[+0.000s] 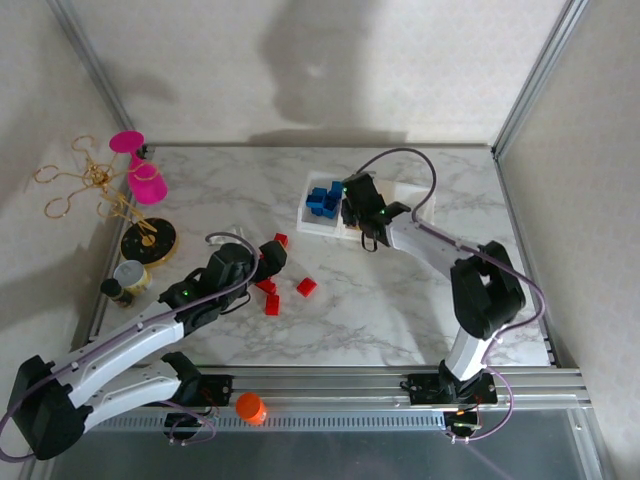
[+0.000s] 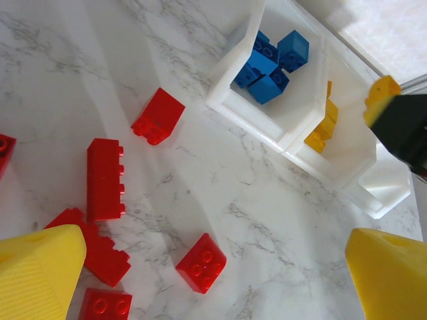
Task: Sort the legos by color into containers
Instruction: Place the lego in the container.
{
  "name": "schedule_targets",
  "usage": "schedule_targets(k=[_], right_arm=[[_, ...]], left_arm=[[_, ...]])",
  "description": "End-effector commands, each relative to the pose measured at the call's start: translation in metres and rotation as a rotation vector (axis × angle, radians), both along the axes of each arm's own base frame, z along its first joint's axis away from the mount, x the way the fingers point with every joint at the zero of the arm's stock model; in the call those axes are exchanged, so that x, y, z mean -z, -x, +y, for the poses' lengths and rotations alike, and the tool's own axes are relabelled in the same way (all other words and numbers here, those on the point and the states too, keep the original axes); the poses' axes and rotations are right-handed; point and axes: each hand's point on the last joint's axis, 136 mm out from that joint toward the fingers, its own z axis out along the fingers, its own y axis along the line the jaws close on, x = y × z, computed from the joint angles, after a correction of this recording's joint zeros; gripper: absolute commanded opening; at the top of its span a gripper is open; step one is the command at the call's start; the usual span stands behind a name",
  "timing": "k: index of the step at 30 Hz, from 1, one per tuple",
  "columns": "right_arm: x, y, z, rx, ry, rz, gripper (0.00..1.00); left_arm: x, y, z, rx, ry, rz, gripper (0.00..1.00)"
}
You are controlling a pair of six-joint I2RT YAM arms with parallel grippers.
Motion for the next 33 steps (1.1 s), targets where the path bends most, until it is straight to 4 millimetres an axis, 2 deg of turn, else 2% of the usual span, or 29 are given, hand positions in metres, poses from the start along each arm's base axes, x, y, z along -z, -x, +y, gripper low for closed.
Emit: schedule_targets(k=[1,6,9,13,16,22,25,32,33], right_arm=[[0.004,-0.030,-0.011,0.035,0.025,-0.018,0.25],[0.023,-0.057,-0.021,0.073,0.067,0.005,0.29],[0.027,-0.064,-0.025,0.090,0.074,0.019,0.40],[0.020,-0.063,-0.028,0.097,0.075,0.005,0.54],[0.010,-0.058,-0.031,0.100,0.069,-0.010,0.59],[-0.018,-0.032,-0.024,0.068,0.052,-0.051,0.65],[-0.023,-0.012,-0.019,0.043,0.038,-0.051,0.68],[-0.027,0.042,0.013,-0.086,0.028,-0.043,0.77],[-0.026,0.052,0.022,-0.120,0.025,-0.039,0.78]], left_arm=[[-0.019,-0.008,-0.011,0.030,0.031,-0.051,1.00],[-0.019,-0.012,-0.014,0.033,0.033,-0.054,1.00],[-0.019,-0.013,-0.015,0.036,0.028,-0.054,1.00],[-0.022,-0.013,-0.015,0.038,0.035,-0.060,1.00],[-0.024,-0.013,-0.016,0.042,0.044,-0.066,1.00],[-0.029,-0.012,-0.015,0.046,0.054,-0.072,1.00],[-0.029,-0.010,-0.013,0.043,0.052,-0.070,1.00],[-0.026,0.002,0.006,-0.005,0.046,-0.067,1.00],[-0.025,0.004,0.009,-0.013,0.043,-0.066,1.00]])
